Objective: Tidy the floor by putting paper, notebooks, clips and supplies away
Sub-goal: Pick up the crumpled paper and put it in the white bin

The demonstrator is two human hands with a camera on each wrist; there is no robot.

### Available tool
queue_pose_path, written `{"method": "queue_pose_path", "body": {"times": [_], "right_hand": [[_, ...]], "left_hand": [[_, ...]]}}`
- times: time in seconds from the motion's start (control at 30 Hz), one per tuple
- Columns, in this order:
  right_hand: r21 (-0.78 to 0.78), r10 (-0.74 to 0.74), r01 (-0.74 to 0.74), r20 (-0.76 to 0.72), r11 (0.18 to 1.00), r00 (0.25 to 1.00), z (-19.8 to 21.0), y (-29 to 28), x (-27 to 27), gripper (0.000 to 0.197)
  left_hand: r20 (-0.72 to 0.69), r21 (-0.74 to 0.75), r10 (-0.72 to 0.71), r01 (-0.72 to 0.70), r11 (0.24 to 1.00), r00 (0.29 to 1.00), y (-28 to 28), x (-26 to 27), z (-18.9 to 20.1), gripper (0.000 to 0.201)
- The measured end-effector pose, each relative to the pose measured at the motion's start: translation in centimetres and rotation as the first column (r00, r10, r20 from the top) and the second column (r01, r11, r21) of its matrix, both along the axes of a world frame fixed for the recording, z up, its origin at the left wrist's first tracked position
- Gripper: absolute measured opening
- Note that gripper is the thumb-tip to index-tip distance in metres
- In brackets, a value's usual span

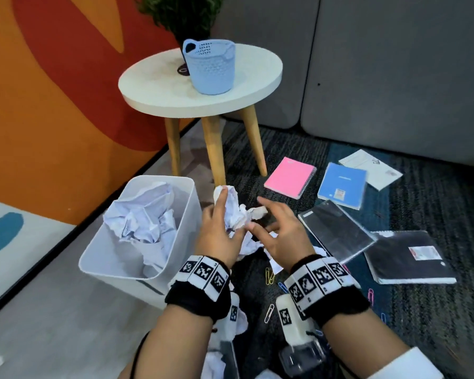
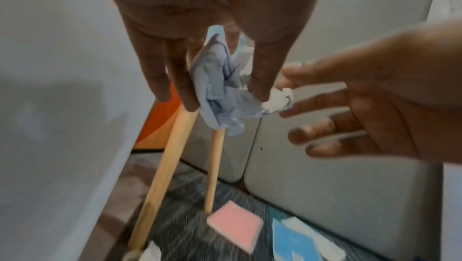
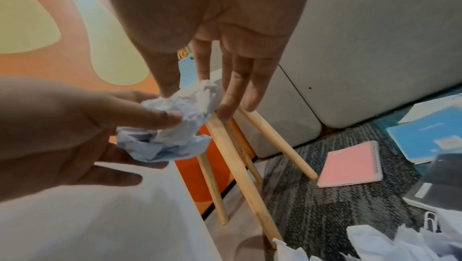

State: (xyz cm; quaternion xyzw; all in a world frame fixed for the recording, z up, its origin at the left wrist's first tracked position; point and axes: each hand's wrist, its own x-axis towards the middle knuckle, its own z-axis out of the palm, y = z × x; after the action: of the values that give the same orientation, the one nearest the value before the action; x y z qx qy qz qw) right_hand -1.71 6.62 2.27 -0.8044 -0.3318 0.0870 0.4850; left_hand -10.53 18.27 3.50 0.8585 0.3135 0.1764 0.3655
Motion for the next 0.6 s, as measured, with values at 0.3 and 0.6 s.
{"method": "queue_pose_path", "body": {"times": [0.3, 0.6], "right_hand": [[-0.065, 0.055, -0.055, -0.003, 0.996, 0.999, 2.2, 1.6, -0.3, 0.043], [-0.182, 0.089, -0.086, 0.006, 0.980, 0.996, 3.8, 1.1, -0.6, 0.031]], "left_hand": [[0.124, 0.096, 0.284, -0.297, 0.950, 0.951, 4.0, -2.6, 7.7, 0.064], [-0.201, 0.200, 0.461, -0.425, 0.883, 0.864, 5.4, -5.3, 7.7, 0.073]]}}
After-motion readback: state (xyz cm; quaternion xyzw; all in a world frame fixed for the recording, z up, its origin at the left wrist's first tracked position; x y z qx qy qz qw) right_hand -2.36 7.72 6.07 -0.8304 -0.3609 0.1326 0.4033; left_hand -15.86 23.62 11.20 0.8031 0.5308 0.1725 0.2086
